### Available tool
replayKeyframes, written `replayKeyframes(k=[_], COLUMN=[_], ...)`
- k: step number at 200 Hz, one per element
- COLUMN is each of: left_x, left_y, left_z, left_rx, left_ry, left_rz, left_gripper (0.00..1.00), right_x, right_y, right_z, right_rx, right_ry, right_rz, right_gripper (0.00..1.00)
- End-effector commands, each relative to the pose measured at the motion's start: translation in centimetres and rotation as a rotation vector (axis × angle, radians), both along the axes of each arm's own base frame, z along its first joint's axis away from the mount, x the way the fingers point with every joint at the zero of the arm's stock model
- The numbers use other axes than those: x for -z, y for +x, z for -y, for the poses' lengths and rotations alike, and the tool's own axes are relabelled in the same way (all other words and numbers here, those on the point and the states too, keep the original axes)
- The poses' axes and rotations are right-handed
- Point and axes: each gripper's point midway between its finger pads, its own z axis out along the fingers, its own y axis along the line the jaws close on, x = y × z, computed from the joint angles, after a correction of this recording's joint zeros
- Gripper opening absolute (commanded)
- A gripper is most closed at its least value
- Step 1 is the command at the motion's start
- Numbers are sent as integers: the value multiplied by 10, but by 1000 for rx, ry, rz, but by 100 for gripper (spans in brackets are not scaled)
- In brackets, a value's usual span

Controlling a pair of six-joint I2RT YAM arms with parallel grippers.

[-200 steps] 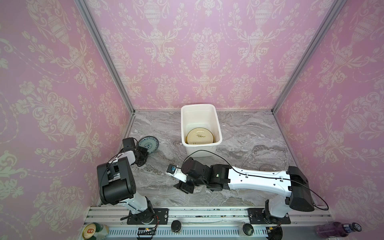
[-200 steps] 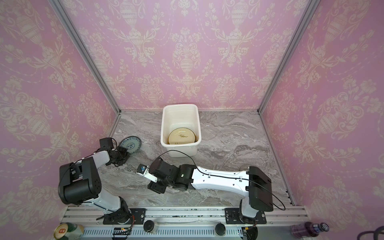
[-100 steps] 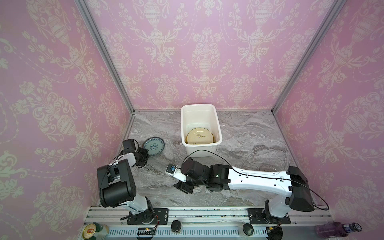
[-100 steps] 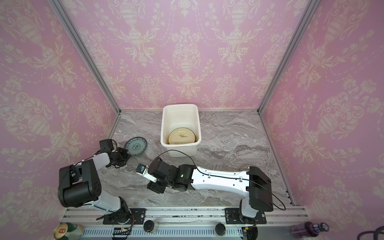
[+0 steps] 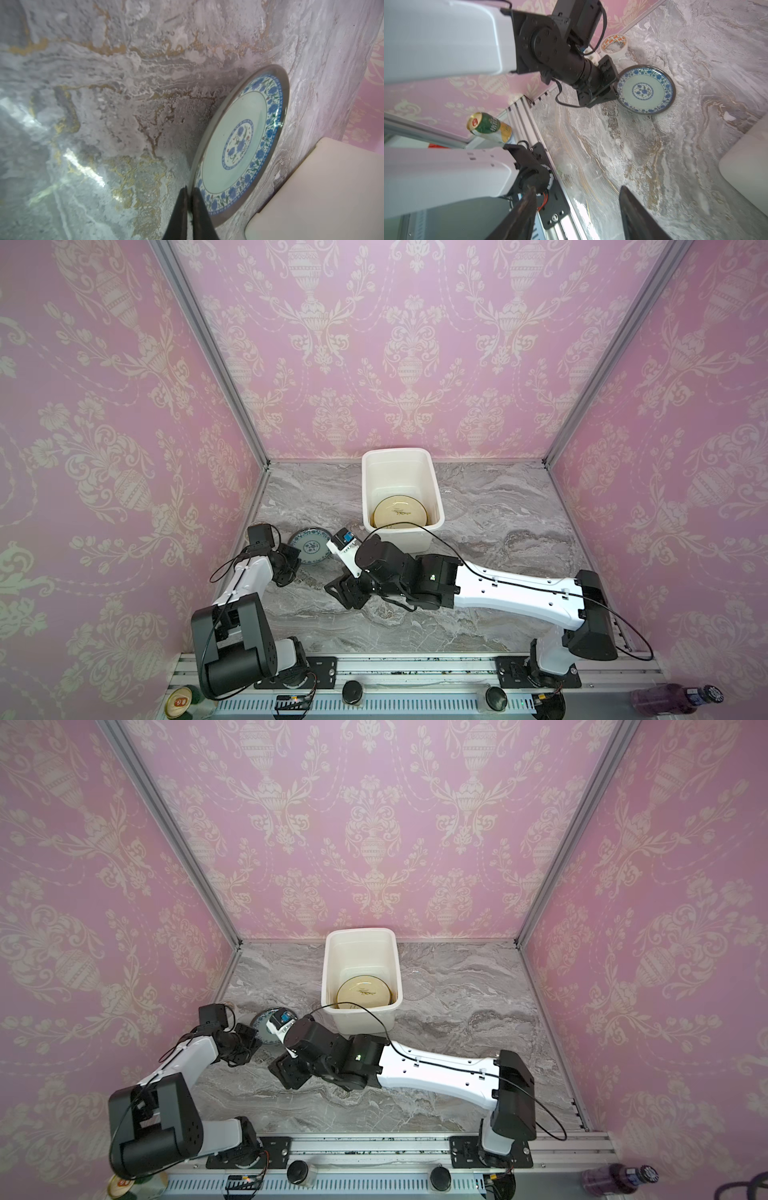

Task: Place the plates into the plastic bin on the countertop
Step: 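Swing the right gripper toward the blue-and-white floral plate's rim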

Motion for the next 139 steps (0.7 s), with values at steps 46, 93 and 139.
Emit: replayKeyframes(k=[46, 93, 139], left_x=[-5, -2, -4], left_y=[-9, -13, -14], left_z=[8, 12, 14], left_rx=[27, 40, 26], left_ry=[40, 49, 43], left_rz=[-30, -43, -42], left_gripper=[8, 9, 9], right_x=[28, 56, 88], right_y=[32, 31, 41], right_z=[1, -10, -34], right_rx=[298, 688, 811], right_ry=[100, 506, 658], right_rz=[-525, -832, -857], right_gripper=[64, 63, 64])
